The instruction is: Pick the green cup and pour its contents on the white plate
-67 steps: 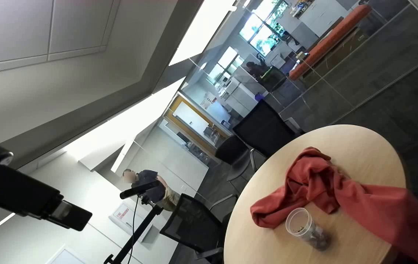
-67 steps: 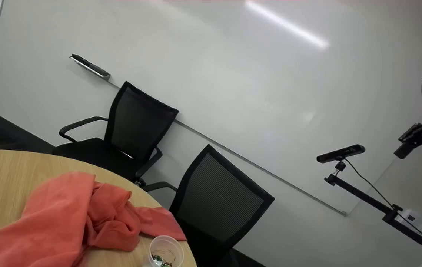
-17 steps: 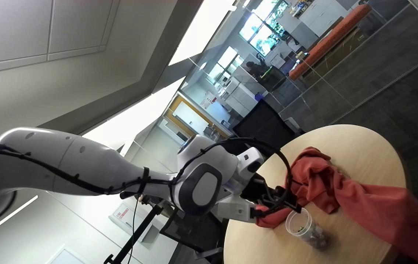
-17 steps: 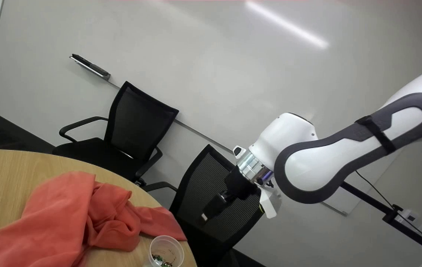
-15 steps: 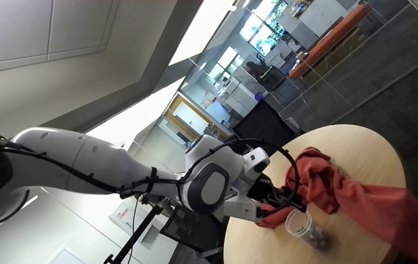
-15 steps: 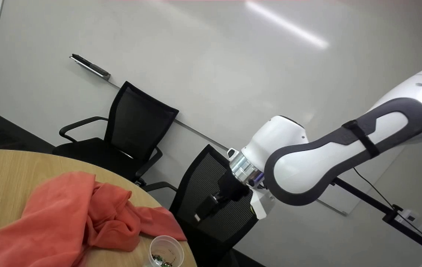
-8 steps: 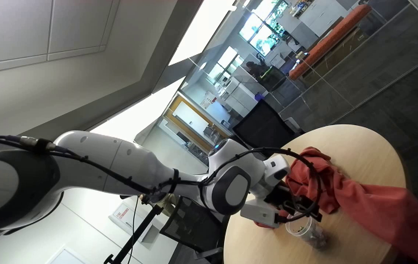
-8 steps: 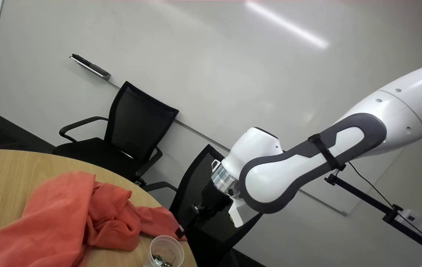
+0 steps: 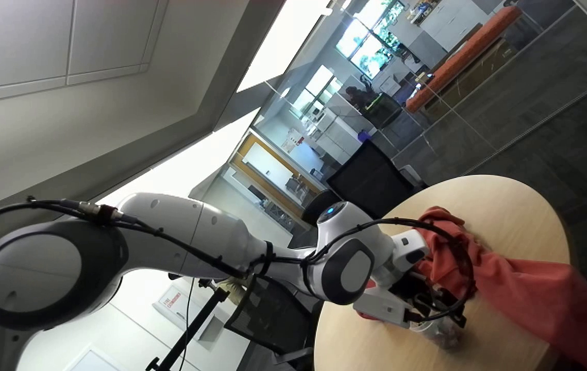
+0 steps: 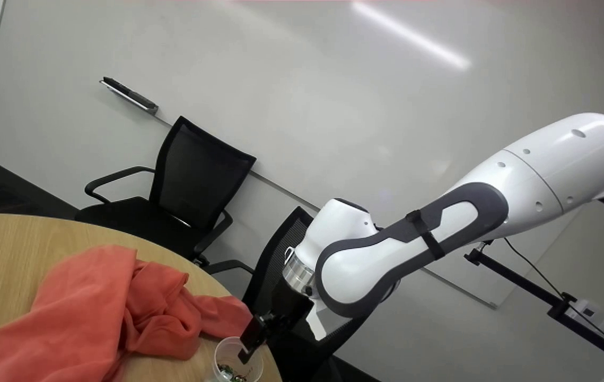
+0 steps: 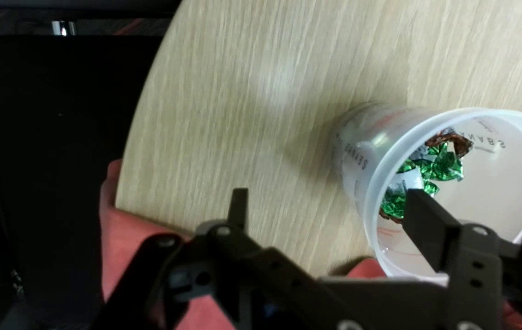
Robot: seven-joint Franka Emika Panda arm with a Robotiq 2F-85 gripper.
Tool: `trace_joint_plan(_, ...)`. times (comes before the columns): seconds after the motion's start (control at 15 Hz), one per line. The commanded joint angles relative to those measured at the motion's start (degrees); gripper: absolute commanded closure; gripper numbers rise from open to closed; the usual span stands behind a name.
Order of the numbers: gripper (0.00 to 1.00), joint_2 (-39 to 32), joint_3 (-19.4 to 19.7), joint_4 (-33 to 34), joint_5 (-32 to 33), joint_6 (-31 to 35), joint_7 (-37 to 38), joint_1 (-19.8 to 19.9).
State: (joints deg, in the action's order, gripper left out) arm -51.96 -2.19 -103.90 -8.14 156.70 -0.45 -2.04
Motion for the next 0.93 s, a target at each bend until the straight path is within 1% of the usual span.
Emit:
trace_joint_plan(0.0, 0.44, -2.52, -0.66, 4.13, 0.51, -2.73, 2.02, 0.21)
trace_joint_plan(0.27, 0.75, -4.17, -1.31, 6.11, 0.26, -3.18, 2.06, 0.22)
trace_joint_plan(0.4, 0.88, -4.73, -1.56, 6.78, 0.21, -3.32, 2.25, 0.18)
trace_joint_plan(0.47, 0.97, -4.90, -1.65, 7.03, 0.18, -3.59, 2.60, 0.11)
trace_joint_plan(0.53, 1.00, -4.95, -1.77, 7.21, 0.17, -4.10, 2.71, 0.09)
trace_joint_plan(0.6, 1.00, -4.87, -1.79, 7.29, 0.17, -4.81, 2.89, 0.00)
trace_joint_plan(0.73, 1.00, -3.35, -1.68, 6.18, 0.21, -6.25, 3.34, -0.39)
trace_joint_plan(0.87, 0.99, -0.60, -1.70, 3.61, 0.38, -6.30, 3.17, -0.63)
